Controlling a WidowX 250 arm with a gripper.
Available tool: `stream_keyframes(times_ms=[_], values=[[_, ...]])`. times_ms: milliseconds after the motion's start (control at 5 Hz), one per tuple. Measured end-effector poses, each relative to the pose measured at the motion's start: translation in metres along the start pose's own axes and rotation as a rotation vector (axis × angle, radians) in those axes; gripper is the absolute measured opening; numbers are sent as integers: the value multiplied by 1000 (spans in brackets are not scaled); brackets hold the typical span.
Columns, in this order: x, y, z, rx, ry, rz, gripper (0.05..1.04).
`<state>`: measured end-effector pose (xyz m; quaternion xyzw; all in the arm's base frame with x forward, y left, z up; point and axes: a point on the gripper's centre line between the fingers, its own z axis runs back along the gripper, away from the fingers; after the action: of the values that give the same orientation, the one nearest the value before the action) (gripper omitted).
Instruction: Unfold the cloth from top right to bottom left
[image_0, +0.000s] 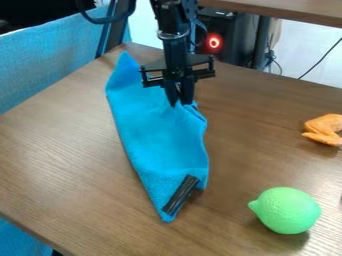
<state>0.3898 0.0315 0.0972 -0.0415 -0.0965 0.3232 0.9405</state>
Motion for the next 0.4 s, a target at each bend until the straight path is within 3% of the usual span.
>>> stream_keyframes(times_ms=[200, 400], values=[[-2, 1, -1, -2, 10, -24, 620], [-1, 3, -1, -1, 13, -34, 799]])
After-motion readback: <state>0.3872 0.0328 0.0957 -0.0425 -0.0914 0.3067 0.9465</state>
